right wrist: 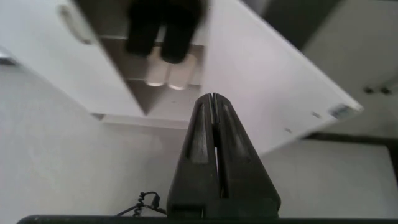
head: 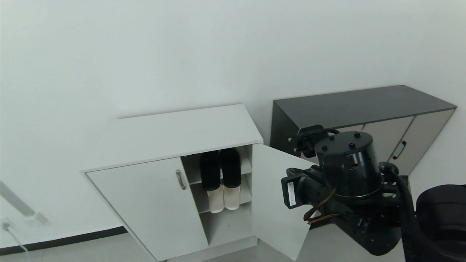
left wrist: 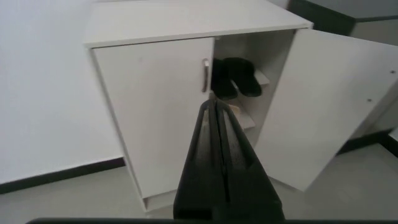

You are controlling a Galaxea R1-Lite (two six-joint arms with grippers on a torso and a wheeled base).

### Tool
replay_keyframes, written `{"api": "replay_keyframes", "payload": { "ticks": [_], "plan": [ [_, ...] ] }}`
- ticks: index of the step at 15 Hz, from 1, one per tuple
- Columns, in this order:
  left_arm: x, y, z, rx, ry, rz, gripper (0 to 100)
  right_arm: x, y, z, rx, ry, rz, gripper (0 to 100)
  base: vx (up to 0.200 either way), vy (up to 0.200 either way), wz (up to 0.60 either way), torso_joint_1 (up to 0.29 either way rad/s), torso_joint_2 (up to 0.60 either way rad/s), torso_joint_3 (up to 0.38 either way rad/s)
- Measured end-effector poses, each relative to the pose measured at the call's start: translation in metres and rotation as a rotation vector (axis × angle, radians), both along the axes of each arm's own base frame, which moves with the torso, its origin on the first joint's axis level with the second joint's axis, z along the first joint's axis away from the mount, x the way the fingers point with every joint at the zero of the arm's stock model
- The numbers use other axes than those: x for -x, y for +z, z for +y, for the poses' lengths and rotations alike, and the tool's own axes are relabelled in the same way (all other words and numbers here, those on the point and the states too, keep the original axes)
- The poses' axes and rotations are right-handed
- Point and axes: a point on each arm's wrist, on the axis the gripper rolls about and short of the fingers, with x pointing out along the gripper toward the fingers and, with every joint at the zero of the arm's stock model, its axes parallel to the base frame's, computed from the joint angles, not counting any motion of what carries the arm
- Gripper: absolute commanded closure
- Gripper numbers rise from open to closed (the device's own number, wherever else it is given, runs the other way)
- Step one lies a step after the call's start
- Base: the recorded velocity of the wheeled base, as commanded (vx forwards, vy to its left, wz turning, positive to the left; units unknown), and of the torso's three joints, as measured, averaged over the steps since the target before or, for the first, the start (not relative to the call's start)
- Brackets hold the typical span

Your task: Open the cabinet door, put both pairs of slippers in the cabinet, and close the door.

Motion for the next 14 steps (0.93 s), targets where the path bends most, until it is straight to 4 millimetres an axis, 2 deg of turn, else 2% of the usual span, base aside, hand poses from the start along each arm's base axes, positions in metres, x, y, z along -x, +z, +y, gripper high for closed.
{"api": "replay_keyframes", "payload": {
  "ticks": [7,12,14],
  "plan": [
    [0.0000,0.0000,0.0000,0.000,0.001,0.000,100,-0.0047,-0.0034,-0.0009,0.010,-0.014,0.006,100,0.000,0.000,0.00,0.000,0.00,0.000],
    [0.0000,0.0000,0.0000,0.000,0.001,0.000,100,-0.0049,-0.0046,-0.0005,0.013,-0.014,0.008,100,-0.200,0.000,0.00,0.007,0.01,0.000],
    [0.0000,0.0000,0.0000,0.000,0.000,0.000,100,-0.0048,-0.0048,-0.0001,0.013,-0.012,0.009,100,0.000,0.000,0.00,0.000,0.00,0.000]
  ]
}}
